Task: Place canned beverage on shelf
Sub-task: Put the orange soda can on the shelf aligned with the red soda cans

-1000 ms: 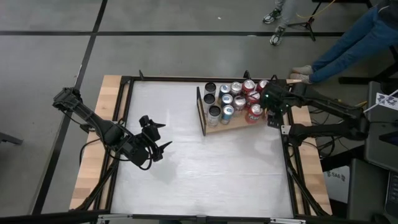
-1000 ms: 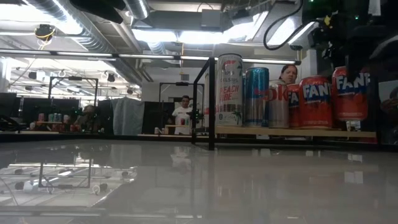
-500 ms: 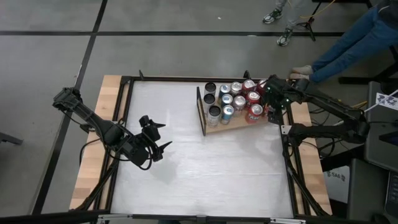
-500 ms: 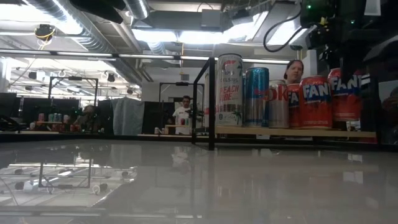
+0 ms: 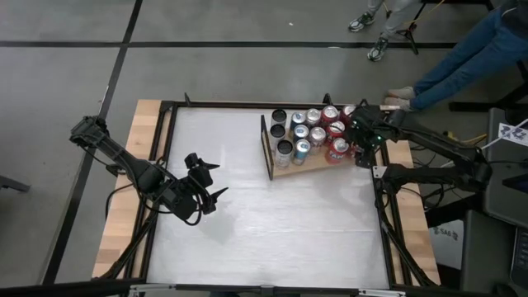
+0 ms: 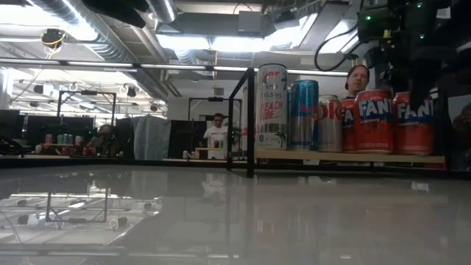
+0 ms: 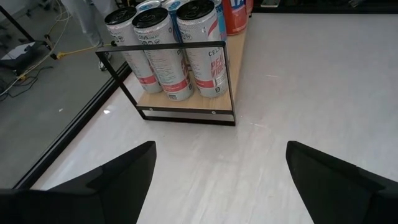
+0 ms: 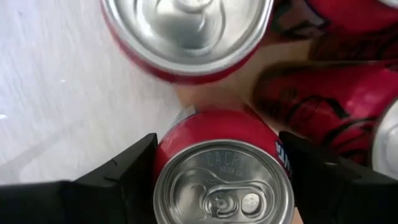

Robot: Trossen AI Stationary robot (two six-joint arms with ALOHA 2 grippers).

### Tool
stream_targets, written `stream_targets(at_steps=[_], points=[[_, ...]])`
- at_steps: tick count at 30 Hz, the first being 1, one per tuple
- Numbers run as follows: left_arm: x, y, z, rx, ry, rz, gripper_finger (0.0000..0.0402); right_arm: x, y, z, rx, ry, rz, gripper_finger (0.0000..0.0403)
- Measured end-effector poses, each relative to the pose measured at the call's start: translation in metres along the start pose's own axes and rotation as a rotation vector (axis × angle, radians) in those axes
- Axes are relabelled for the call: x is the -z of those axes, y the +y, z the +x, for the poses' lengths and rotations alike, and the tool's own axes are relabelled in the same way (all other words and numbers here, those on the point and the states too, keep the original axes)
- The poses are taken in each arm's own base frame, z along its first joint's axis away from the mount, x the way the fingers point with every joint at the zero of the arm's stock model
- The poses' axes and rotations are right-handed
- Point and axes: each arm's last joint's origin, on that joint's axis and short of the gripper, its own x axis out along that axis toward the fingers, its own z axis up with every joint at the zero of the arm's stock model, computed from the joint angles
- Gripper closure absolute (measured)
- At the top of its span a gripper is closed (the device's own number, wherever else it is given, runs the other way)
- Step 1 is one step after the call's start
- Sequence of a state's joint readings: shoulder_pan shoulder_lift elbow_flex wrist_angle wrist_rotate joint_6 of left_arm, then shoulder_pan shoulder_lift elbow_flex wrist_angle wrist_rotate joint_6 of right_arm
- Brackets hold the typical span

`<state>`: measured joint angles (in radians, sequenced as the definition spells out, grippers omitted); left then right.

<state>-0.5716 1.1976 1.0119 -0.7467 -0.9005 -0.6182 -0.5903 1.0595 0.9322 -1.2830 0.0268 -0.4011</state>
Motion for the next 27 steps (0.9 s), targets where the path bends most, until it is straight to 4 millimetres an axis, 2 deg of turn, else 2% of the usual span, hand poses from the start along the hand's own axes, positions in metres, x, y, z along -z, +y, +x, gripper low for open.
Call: stream_targets(at_steps=[7,18,27], points=[[0.0000,0.0000,0.0000,0.000,0.000,-0.001,0.0051,-0.0025,-0.0013,-0.0043,0.011,-0.017,0.000,0.0117],[0.0000,0.0000,0.0000,0.000,0.000,-0.002,0.0051,-0.0025,-0.0018,-0.0039,0.030,-0.011,0.001,0.0069],[-0.0001,0.0000,0.0000,0.000,0.000,-0.003,0.0051,-0.0022,-0.0023,-0.0040,0.047,-0.003,0.002,0.0070]])
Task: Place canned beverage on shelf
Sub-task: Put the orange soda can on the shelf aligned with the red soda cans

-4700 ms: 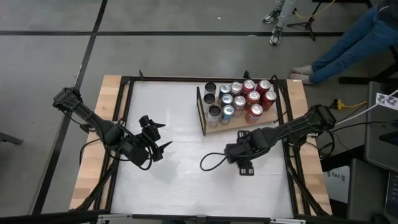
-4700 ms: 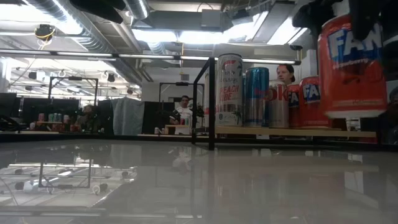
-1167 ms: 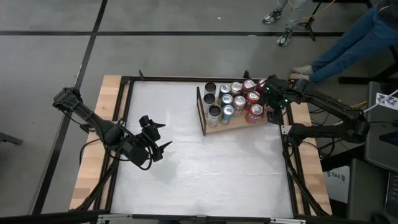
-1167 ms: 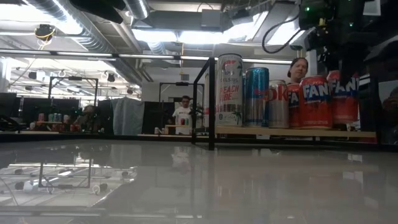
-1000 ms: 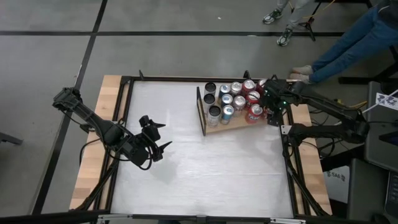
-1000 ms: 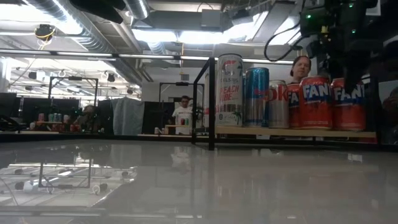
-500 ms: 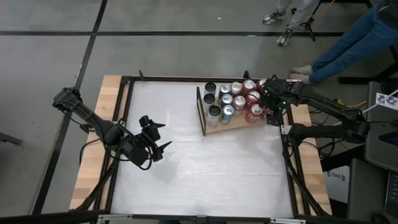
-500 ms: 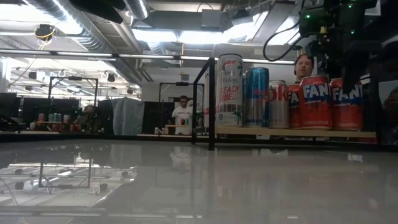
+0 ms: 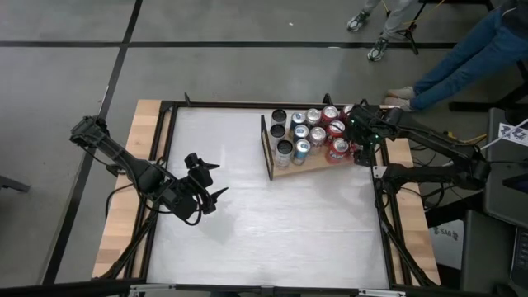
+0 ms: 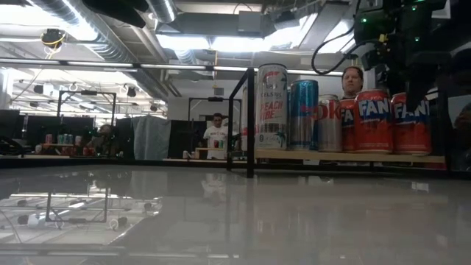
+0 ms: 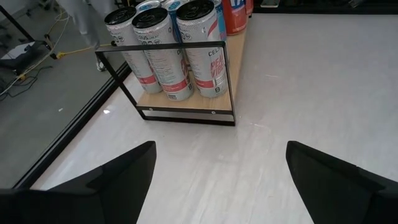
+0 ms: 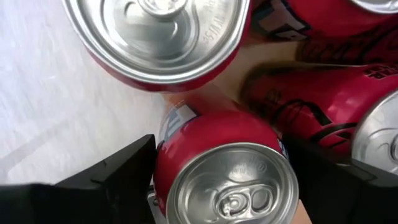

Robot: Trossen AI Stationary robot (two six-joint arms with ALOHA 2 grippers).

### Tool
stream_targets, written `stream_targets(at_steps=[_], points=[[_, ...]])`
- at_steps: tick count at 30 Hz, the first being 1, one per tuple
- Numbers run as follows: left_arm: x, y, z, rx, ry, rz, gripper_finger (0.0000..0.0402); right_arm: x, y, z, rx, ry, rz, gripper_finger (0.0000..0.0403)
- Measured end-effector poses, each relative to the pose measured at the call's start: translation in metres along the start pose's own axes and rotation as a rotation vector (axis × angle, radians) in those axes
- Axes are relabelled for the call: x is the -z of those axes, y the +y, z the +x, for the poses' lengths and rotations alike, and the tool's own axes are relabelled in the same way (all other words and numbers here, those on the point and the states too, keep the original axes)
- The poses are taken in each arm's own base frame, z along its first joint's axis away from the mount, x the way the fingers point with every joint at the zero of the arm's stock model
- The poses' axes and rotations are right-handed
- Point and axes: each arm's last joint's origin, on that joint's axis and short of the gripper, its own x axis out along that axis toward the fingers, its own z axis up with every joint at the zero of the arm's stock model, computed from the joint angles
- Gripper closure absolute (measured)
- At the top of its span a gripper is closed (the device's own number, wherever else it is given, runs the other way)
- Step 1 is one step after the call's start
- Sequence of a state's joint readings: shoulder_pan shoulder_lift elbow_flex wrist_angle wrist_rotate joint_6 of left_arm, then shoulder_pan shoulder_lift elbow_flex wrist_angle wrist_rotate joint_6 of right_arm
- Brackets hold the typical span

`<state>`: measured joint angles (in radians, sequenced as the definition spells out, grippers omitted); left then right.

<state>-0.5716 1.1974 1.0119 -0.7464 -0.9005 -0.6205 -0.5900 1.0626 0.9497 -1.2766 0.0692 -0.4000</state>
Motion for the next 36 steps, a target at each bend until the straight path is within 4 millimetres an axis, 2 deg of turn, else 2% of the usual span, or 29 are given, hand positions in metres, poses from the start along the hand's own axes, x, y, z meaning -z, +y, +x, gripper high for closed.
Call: stream_targets(at_steps=[36], points=[[0.0000,-0.0001,0.0000,0.000,0.000,0.000,0.0051,0.0007,-0.0005,-0.0003,0.022,0.012,0.005,0.0070]])
